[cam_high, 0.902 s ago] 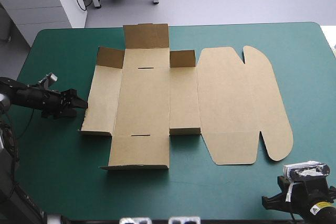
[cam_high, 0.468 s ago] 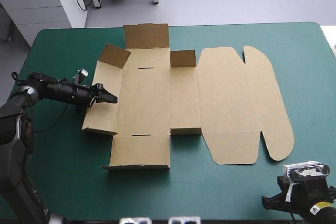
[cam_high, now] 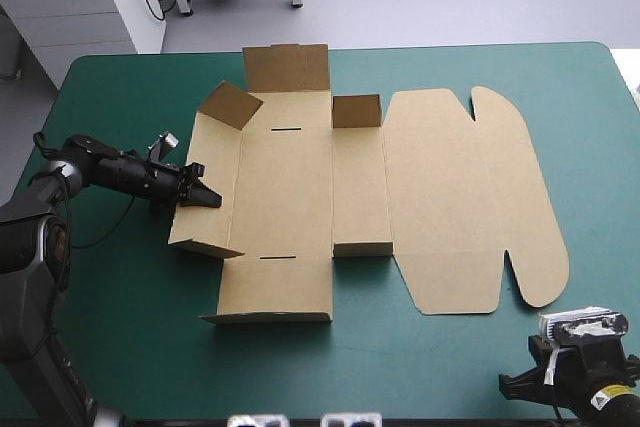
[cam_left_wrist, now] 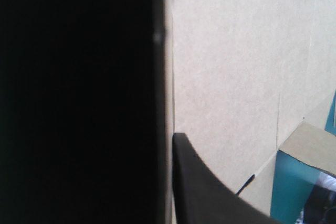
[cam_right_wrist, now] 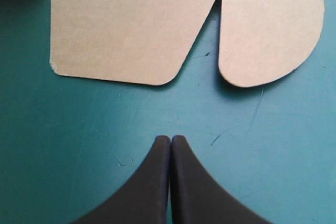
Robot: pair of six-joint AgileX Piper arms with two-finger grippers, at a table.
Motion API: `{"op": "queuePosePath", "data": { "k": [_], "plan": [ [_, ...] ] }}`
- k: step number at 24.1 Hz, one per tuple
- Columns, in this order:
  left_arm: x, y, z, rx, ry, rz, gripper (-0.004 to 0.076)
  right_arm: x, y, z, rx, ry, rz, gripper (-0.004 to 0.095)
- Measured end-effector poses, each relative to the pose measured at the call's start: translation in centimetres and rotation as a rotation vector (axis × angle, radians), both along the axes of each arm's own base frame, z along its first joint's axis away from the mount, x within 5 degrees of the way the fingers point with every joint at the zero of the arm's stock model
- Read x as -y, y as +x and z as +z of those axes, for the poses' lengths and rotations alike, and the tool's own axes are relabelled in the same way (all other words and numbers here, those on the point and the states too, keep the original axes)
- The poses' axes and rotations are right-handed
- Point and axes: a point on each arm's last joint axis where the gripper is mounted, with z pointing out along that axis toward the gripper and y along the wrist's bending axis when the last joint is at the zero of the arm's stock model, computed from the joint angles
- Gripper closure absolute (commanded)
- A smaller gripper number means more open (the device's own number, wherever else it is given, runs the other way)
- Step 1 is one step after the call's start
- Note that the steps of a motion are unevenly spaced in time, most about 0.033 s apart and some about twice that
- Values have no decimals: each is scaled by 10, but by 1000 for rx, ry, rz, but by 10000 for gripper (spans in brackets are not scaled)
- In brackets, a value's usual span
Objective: Fold the box
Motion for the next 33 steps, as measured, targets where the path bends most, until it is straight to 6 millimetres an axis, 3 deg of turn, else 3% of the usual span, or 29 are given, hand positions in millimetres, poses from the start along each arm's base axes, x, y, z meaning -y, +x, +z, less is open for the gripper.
{"op": "queuePosePath", "data": {
  "k": [4,8,11,17,18,21,22,29,33],
  "plan": [
    [-3,7,15,62,105,-85,732,0,0,0,0,0,0,928],
    [0,20,57,241,348,-234,732,0,0,0,1,0,0,928],
    [12,26,86,372,471,-342,732,0,0,0,3,0,-1,928],
    [54,32,149,642,638,-538,732,0,0,0,3,0,-1,928],
    [69,32,167,721,696,-589,732,0,0,0,3,0,-1,928],
    [97,29,195,854,772,-671,732,0,1,1,9,0,-2,928],
    [115,25,205,929,805,-725,732,0,1,1,10,0,-3,928],
    [224,-16,215,1150,962,-1030,732,0,1,1,10,0,-3,928],
    [262,-40,217,1249,981,-1118,732,0,1,1,10,0,-3,928]
  ]
}}
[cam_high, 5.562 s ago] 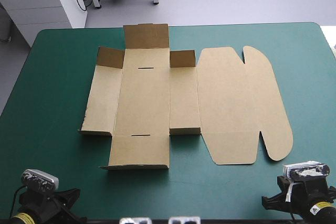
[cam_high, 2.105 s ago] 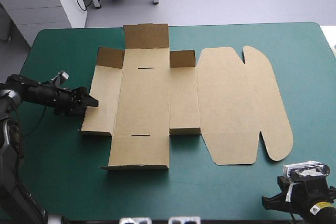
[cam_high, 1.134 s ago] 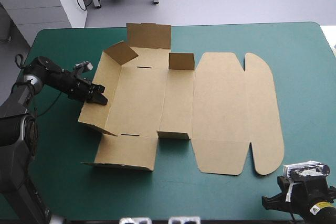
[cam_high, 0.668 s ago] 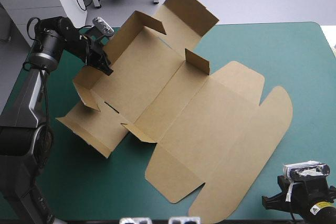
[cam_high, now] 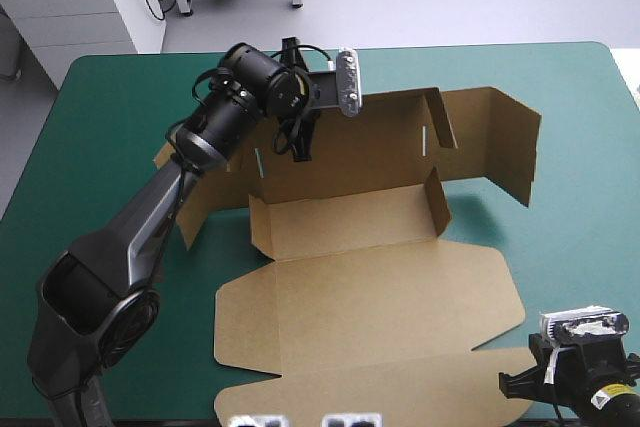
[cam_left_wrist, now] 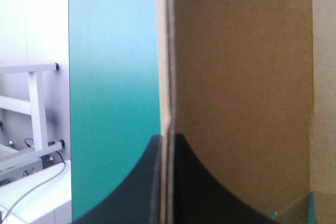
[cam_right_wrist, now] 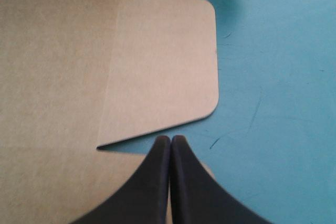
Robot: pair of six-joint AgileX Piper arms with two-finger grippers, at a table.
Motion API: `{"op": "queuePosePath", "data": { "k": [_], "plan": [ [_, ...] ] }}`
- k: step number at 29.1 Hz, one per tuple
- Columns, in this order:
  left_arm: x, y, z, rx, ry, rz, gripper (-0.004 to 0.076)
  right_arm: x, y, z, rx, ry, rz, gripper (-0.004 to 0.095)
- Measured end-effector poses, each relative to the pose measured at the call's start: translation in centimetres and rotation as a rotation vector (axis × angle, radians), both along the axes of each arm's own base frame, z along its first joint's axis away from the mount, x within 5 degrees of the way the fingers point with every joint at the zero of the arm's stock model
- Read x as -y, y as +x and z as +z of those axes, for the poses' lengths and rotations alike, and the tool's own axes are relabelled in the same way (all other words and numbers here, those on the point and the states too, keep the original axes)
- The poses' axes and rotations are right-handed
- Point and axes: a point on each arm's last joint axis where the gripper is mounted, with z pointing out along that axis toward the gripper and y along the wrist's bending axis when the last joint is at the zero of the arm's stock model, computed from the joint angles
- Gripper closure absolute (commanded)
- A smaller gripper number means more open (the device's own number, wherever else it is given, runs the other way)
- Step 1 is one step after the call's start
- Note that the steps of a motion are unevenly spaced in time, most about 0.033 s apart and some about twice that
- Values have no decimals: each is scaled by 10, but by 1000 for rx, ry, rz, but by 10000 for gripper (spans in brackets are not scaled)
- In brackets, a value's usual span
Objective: Fold the box
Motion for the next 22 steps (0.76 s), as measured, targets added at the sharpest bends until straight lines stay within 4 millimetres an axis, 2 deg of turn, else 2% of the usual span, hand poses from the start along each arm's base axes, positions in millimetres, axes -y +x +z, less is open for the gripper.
{"op": "queuePosePath", "data": {
  "k": [1,6,10,13,17,22],
  "plan": [
    [11,-7,1,13,0,-33,732,0,0,0,0,0,0,928],
    [30,-20,3,46,-12,-92,733,0,0,0,1,0,0,928],
    [38,-20,-3,75,-50,-89,733,0,0,0,3,1,-1,928],
    [44,-20,-16,83,-59,-64,733,0,1,3,24,7,-13,928],
    [56,-28,-36,127,-3,-53,733,1,1,17,94,23,-39,928],
    [71,-46,-50,222,59,-21,732,1,-1,42,179,40,-64,928]
  ]
}}
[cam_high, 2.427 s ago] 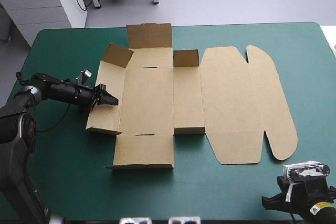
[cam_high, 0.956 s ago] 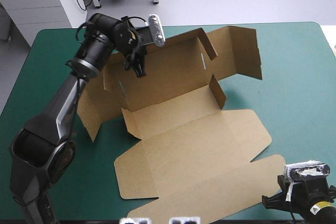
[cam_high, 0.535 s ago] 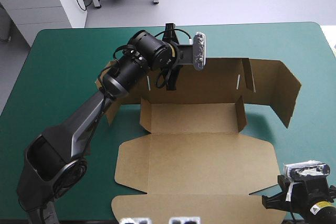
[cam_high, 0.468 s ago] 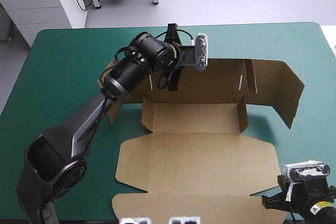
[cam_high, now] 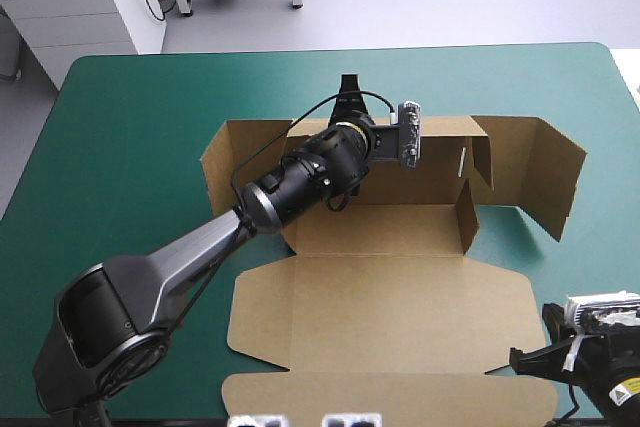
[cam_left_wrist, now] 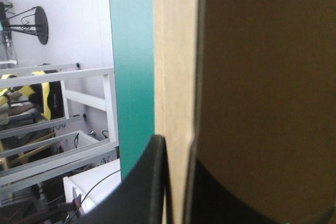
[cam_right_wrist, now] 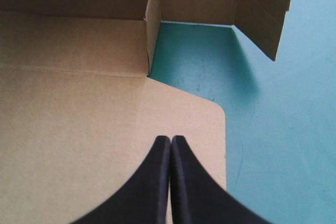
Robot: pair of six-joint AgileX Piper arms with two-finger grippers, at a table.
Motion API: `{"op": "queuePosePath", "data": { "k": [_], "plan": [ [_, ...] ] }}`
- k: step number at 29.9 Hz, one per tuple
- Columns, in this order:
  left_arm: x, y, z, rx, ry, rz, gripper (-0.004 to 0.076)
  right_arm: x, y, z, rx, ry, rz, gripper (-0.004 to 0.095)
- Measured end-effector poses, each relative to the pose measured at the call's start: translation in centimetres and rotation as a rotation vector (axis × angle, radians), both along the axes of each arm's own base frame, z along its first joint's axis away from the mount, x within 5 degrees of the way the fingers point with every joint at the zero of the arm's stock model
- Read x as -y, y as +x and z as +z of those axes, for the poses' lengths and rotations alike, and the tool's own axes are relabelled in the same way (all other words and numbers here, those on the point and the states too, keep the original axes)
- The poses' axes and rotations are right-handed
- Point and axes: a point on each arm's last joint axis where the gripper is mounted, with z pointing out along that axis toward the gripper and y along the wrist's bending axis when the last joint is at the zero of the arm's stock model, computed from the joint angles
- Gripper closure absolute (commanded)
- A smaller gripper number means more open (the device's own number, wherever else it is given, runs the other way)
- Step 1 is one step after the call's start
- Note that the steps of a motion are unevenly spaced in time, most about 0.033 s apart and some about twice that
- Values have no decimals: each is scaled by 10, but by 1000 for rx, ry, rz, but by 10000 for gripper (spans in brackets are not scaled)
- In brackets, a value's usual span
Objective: Fold the box
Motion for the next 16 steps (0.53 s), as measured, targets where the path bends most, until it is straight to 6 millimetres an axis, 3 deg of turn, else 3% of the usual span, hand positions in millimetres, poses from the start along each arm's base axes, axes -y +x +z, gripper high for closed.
{"op": "queuePosePath", "data": {
  "k": [8,16],
  "plan": [
    [16,-27,-6,50,-1,75,732,4,24,44,20,47,-36,928],
    [17,-32,-6,45,12,86,732,13,94,101,3,42,-39,928]
  ]
}}
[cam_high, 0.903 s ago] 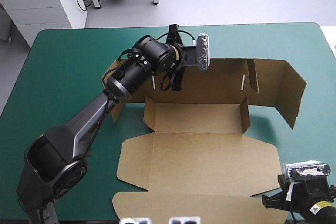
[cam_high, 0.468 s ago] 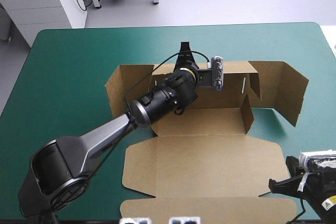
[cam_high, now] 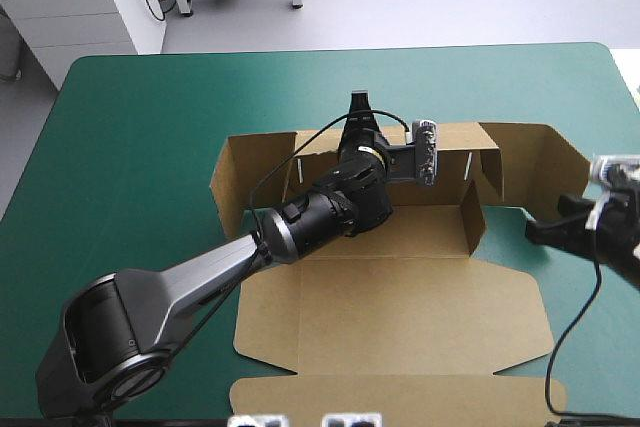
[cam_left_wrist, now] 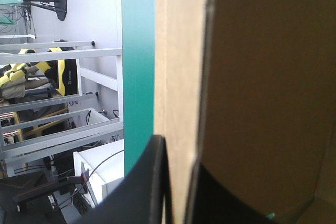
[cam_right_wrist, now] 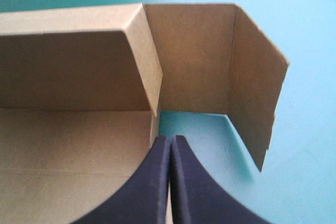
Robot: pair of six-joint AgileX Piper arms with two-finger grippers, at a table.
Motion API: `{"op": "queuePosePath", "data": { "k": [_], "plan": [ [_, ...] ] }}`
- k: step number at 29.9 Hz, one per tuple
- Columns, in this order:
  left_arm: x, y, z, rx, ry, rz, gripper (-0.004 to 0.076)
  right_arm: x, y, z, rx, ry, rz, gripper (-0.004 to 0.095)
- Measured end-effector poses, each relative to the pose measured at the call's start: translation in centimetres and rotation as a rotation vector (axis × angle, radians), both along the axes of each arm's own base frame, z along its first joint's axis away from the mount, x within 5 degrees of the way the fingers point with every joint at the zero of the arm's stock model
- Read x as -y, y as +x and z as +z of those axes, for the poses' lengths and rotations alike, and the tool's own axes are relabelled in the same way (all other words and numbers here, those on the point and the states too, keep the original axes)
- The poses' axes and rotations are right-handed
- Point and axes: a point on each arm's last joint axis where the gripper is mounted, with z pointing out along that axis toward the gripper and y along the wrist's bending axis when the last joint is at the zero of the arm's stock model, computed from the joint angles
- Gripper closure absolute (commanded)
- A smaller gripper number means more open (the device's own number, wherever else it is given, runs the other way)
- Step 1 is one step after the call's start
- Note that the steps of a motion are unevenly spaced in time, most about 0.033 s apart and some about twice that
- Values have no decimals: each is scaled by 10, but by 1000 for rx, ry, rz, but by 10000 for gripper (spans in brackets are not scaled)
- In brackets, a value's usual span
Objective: Fold the box
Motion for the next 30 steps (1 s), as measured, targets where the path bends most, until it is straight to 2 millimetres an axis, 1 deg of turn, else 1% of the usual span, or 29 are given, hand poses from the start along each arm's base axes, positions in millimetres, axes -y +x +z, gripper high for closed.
{"op": "queuePosePath", "data": {
  "k": [1,7,10,12,16,17,18,20,21,25,27,30],
  "plan": [
    [0,0,0,0,1,0,732,1,9,5,-3,-3,3,928],
    [0,0,0,-1,3,3,732,10,77,40,-18,-30,28,928],
    [0,-1,-1,-7,4,6,732,13,110,47,-63,-30,44,928],
    [-1,-1,0,-8,2,6,732,15,132,47,-104,-27,54,928],
    [0,-2,-1,-21,-9,12,733,20,180,34,-203,-9,77,928],
    [-1,-2,0,-28,-15,13,733,21,188,33,-220,-4,85,928],
    [-1,-3,0,-34,-19,14,733,21,201,25,-252,8,95,928],
    [-1,-4,1,-38,-24,15,733,21,214,18,-290,20,110,928],
    [-1,-4,0,-38,-25,13,733,22,224,11,-319,26,115,928],
    [-1,-8,-9,-16,10,-8,733,25,245,-11,-398,40,125,928],
    [-1,-12,-15,2,31,-22,732,25,250,-21,-439,42,132,928],
    [0,-16,-23,47,42,-16,732,26,252,-28,-472,33,142,928]
  ]
}}
